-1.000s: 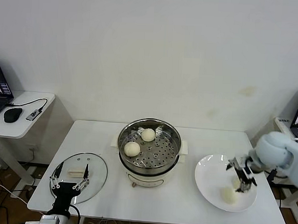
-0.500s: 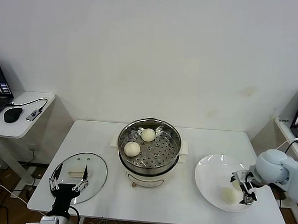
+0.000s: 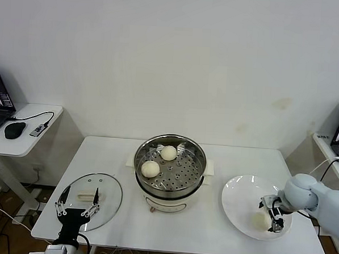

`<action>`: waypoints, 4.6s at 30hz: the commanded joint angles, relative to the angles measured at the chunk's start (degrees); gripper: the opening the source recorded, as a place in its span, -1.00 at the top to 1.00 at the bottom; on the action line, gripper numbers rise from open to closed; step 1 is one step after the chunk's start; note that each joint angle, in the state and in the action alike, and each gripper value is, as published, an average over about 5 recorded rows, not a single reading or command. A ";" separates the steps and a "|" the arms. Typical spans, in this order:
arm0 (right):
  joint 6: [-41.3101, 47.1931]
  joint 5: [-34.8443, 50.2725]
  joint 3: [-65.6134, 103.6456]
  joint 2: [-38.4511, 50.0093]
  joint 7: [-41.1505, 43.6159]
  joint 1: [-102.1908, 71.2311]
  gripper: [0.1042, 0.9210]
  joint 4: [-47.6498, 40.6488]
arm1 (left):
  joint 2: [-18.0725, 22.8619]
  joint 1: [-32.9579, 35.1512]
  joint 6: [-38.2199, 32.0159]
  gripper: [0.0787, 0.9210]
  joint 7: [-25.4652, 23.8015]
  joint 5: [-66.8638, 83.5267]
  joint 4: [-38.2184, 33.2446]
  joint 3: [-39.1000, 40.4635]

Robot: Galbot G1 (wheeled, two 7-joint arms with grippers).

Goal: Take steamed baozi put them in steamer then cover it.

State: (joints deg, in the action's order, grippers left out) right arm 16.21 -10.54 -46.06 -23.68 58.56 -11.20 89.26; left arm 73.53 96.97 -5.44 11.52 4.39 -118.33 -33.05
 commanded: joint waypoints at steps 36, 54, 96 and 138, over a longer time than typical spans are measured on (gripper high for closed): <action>0.04 20.97 -16.42 -10.28 4.53 48.13 -0.26 -2.74 | -1.21 -0.80 0.17 -0.77 0.02 0.31 -0.59 0.50; -17.20 20.97 -26.64 -36.96 -0.42 47.55 -0.28 -4.71 | 0.00 -0.92 0.24 -0.77 0.22 0.16 -0.74 -0.38; -33.99 4.74 -31.71 -44.05 3.33 40.78 -0.32 -8.59 | 1.26 -0.62 -0.01 -0.77 0.44 -0.13 -1.01 -1.19; 5.14 5.92 -3.69 3.11 2.25 20.72 -0.76 3.16 | -0.75 -1.29 -0.23 -0.77 0.39 -1.11 -1.32 0.72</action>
State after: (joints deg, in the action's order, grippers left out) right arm 15.63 -0.43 -64.49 -34.48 61.54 27.75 90.69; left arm 72.79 95.63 -5.67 11.89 3.32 -119.59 -32.74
